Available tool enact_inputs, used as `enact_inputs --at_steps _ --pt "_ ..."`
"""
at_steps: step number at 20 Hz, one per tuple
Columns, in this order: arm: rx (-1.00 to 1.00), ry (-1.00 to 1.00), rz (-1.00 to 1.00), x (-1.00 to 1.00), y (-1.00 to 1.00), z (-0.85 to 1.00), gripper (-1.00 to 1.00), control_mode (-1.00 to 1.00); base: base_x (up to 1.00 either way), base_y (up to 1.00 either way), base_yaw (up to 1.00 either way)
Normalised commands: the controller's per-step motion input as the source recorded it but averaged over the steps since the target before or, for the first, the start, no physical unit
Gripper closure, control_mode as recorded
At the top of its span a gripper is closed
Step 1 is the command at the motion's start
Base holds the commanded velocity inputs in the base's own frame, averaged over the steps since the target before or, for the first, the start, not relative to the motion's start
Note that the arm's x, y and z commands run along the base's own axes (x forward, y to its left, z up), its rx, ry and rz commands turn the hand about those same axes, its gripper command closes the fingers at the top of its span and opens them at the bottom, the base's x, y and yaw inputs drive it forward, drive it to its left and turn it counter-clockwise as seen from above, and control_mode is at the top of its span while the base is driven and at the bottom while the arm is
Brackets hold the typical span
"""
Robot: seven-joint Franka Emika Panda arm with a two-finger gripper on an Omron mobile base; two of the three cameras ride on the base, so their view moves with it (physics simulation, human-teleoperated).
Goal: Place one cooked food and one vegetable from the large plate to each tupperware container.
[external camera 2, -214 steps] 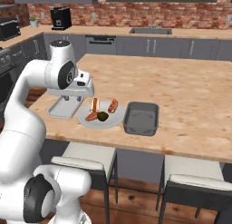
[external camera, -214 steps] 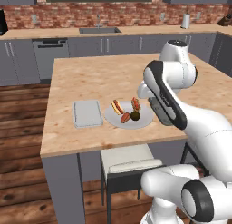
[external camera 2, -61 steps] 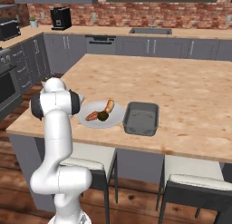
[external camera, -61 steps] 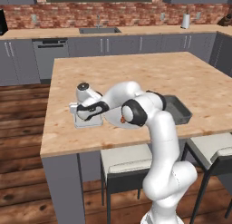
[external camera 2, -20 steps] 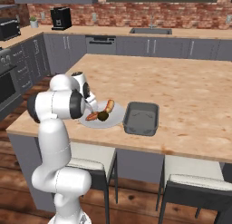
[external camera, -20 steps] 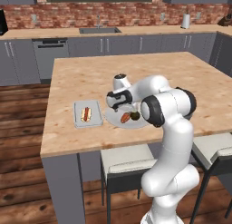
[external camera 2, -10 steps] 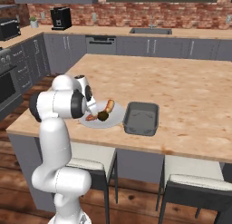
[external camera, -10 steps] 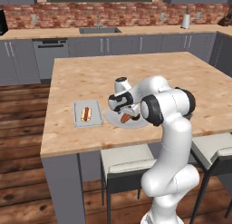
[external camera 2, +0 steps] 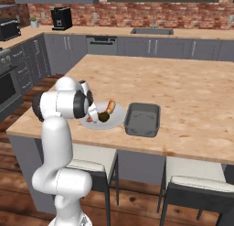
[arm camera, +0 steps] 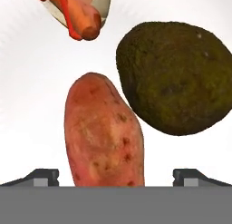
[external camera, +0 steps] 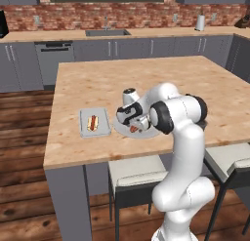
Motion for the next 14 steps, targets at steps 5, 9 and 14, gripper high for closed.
enact_inputs --at_steps 5,9,14 --pt "0.00 0.00 0.00 0.01 -0.06 -0.33 1.00 -1.00 0.00 0.00 0.00" --pt "0.00 0.00 0.00 0.00 -0.04 -0.10 1.00 -1.00 0.00 0.00 0.00" --pt "0.01 -0.03 0.07 -0.38 0.14 0.24 1.00 -1.00 0.00 0.00 0.00"
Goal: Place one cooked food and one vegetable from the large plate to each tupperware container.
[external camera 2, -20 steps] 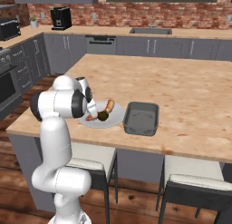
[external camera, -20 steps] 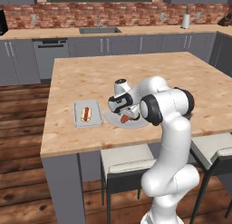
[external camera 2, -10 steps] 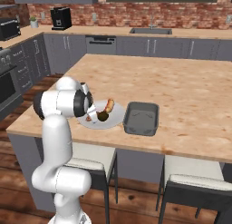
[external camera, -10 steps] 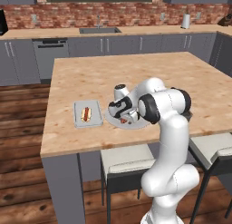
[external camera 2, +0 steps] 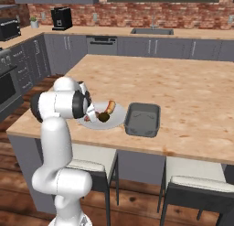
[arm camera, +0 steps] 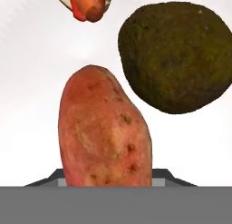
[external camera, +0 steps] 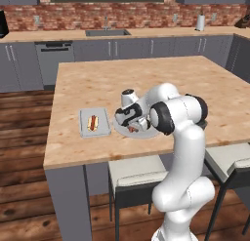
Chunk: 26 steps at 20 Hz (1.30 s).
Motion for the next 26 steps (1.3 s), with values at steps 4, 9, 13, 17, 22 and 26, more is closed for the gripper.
enact_inputs --at_steps 4,9,13,17,22,26 --pt "0.00 0.00 0.15 -0.21 0.30 0.94 1.00 -1.00 0.00 0.00 0.00" --pt "0.07 -0.03 0.19 0.01 0.56 0.58 1.00 -1.00 0.00 0.00 0.00" --pt "0.10 -0.02 0.20 0.30 0.65 0.14 1.00 -1.00 0.00 0.00 0.00" --pt "0.00 0.00 0.17 0.41 0.65 0.08 1.00 -1.00 0.00 0.00 0.00" --pt "0.00 0.05 0.20 0.17 0.53 0.07 1.00 -1.00 0.00 0.00 0.00" --pt "-0.01 0.02 0.25 0.01 0.24 -0.06 1.00 -1.00 0.00 0.00 0.00"
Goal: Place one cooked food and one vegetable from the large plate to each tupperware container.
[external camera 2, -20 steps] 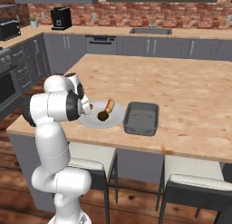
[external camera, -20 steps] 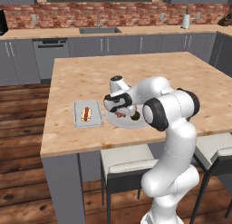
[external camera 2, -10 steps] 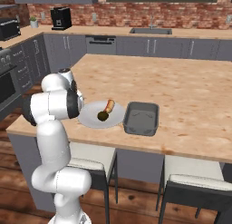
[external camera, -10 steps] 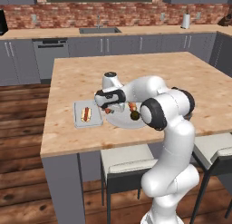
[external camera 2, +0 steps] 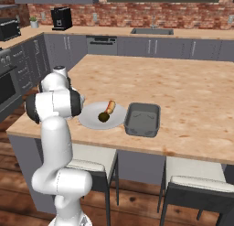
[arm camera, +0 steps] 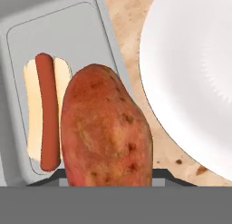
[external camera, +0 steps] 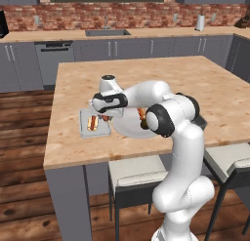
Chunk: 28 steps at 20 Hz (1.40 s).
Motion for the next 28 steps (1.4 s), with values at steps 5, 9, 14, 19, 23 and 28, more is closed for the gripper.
enact_inputs --at_steps 5,9,14,19,23,28 --pt "-0.04 0.00 0.09 0.01 0.00 -0.39 1.00 -1.00 0.00 0.00 0.00" --pt "0.00 0.00 0.00 0.26 0.14 -0.36 1.00 -1.00 0.00 0.00 0.00" --pt "0.00 0.00 0.00 0.54 0.20 -0.15 1.00 -1.00 0.00 0.00 0.00" --pt "0.00 0.00 0.00 0.27 0.11 -0.30 1.00 -1.00 0.00 0.00 0.00" --pt "0.00 0.00 0.00 0.27 0.12 -0.45 -1.00 -1.00 0.00 0.00 0.00" --pt "0.00 0.03 0.00 -0.14 0.00 -0.15 -1.00 -1.00 0.00 0.00 0.00"
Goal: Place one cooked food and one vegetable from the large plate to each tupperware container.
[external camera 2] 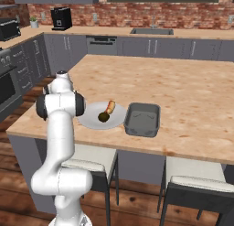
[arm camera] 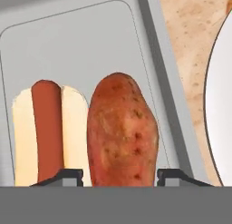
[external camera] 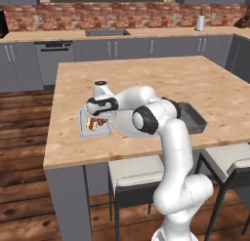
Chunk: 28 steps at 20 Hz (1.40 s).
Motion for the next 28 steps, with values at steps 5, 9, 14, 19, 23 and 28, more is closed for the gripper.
enact_inputs --at_steps 5,9,14,19,23,28 --pt "0.00 0.00 0.00 -0.45 0.00 0.02 -1.00 -1.00 0.00 0.00 0.00" --pt "0.00 -0.09 0.00 -0.90 -0.22 0.48 -1.00 -1.00 0.00 0.00 0.00" --pt "0.00 -0.01 0.00 -0.59 -0.85 0.40 -1.00 -1.00 0.00 0.00 0.00" --pt "-0.02 0.05 0.00 -0.64 -0.82 0.51 -1.00 -1.00 0.00 0.00 0.00" --pt "-0.15 0.06 0.00 -0.08 -0.69 0.35 -1.00 -1.00 0.00 0.00 0.00" --pt "-0.07 0.10 0.00 0.06 -0.66 0.00 -1.00 -1.00 0.00 0.00 0.00"
